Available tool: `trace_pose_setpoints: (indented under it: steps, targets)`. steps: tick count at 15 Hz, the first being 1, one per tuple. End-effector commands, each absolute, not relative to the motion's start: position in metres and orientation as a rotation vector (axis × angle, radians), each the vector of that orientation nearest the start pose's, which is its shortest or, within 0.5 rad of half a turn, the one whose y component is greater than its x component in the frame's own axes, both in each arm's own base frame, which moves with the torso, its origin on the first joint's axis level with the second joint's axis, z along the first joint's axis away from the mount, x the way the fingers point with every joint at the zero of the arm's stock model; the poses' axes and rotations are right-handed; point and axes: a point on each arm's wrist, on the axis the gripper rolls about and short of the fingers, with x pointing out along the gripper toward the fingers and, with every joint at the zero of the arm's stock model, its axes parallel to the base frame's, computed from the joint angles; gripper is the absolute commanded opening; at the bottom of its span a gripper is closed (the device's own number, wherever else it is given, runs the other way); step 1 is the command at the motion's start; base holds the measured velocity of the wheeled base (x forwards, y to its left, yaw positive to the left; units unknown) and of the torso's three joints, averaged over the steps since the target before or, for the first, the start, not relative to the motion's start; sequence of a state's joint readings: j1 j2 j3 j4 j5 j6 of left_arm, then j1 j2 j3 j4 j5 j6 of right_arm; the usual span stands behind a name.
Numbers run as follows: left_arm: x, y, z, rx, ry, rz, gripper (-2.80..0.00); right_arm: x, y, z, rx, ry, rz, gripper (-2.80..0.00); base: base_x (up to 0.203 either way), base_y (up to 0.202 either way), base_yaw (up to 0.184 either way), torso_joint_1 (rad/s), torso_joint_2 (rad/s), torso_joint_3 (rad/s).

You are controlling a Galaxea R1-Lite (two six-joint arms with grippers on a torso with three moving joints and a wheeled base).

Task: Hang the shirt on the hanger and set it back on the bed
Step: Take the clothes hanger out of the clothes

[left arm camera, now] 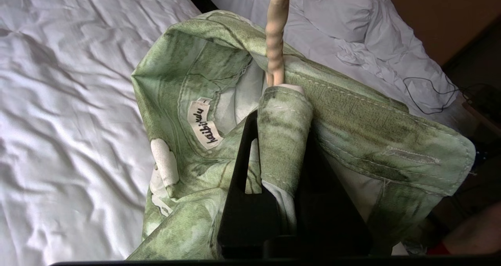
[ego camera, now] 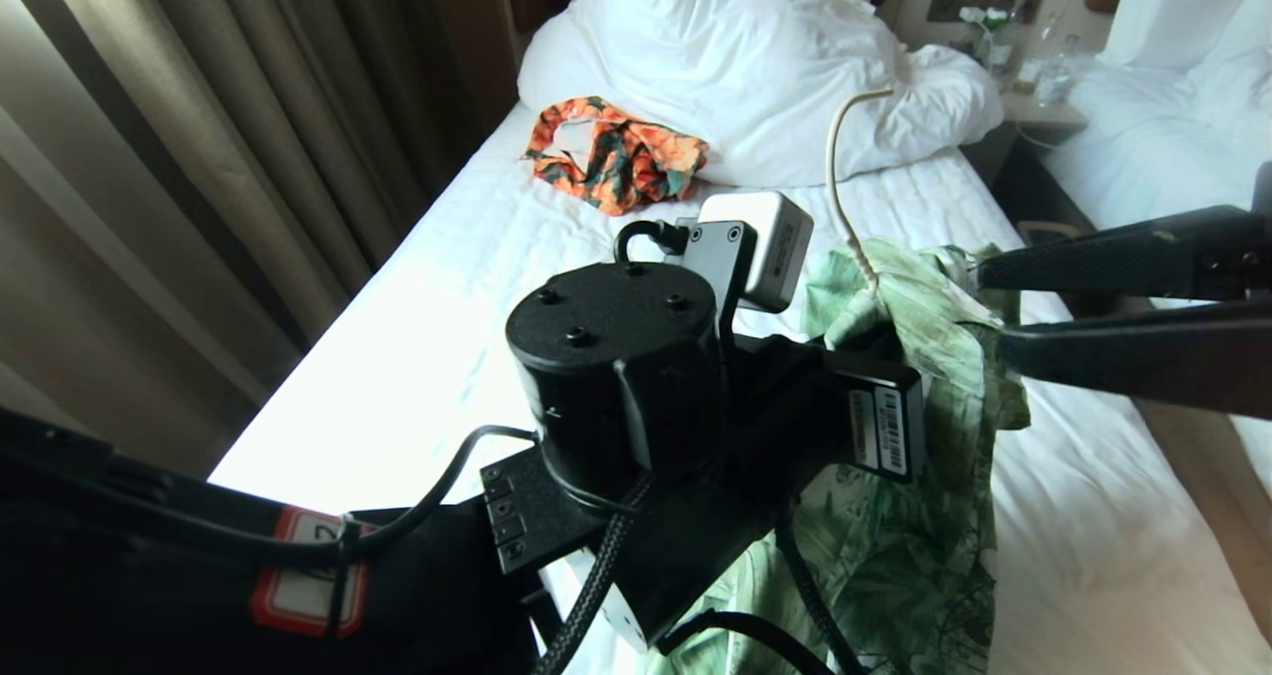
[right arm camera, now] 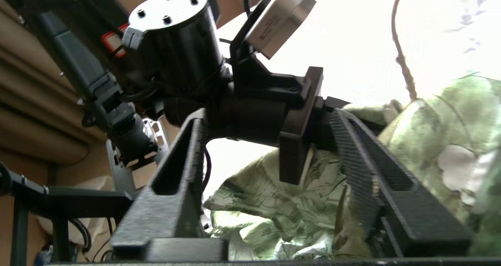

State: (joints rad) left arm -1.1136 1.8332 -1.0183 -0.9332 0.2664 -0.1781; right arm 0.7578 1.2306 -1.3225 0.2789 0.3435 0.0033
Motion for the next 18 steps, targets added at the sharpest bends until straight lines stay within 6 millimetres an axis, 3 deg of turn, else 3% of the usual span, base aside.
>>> trace_pose_setpoints:
  steps: [1,8,9,18]
  targets:
    - [0.159,-0.312,0.231,-0.254,-0.029,-0.855,-2.80,0.121,0.119,0.367,-0.039,0.204,1.061,-2.80,0.000,0.000,0.000,0.000,0.00,0.000]
    - [0.137,-0.308,0.247,-0.247,-0.015,-0.898,-2.80,0.171,0.149,0.394,-0.124,0.291,0.895,-2.80,0.000,0.000,0.000,0.000,0.00,0.000]
    - [0.136,-0.308,0.247,-0.239,-0.005,-0.894,-2.80,0.175,0.153,0.394,-0.161,0.306,0.884,0.00,0.000,0.000,0.000,0.000,0.00,0.000]
    - [0.131,-0.304,0.251,-0.240,-0.006,-0.899,-2.80,0.168,0.169,0.382,-0.385,0.311,0.925,0.00,0.000,0.000,0.000,0.000,0.00,0.000]
